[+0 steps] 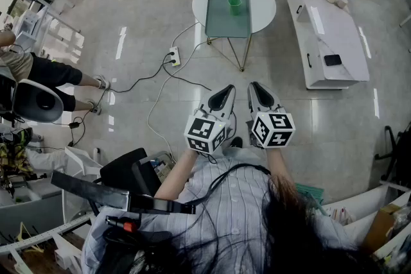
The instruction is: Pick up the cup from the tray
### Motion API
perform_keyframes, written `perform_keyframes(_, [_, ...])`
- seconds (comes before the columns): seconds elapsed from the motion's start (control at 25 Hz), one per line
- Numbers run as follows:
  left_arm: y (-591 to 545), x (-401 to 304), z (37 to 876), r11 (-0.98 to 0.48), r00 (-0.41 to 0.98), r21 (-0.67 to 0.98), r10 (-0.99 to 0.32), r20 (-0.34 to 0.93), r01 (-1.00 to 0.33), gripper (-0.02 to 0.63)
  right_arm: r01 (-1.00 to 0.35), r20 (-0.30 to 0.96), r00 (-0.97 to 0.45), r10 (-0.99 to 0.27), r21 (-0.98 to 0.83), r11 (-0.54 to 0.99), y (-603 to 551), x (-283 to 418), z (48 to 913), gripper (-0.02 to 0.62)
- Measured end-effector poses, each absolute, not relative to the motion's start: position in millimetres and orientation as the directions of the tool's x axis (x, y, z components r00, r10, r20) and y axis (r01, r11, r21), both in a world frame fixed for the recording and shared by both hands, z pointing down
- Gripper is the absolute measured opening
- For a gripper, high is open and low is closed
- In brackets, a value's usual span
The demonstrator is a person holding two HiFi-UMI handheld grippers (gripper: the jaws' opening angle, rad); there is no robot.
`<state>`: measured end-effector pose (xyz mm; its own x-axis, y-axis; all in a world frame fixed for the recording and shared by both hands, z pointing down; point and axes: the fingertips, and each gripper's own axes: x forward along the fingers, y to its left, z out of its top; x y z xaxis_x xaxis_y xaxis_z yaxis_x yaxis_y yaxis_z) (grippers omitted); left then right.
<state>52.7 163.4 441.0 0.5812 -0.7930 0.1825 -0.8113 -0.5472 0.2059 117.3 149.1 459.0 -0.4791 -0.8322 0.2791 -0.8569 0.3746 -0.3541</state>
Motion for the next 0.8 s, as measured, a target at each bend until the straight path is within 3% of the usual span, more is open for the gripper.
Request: perform_keyframes(0.8, [169.5, 47.4, 438.3, -0.522, 0.56, 0.225, -0.813, 0.159, -0.823, 0.015, -0.852, 0.241, -0.489, -0.838, -0.338, 0.399, 158.4, 113.7, 450.9, 0.049])
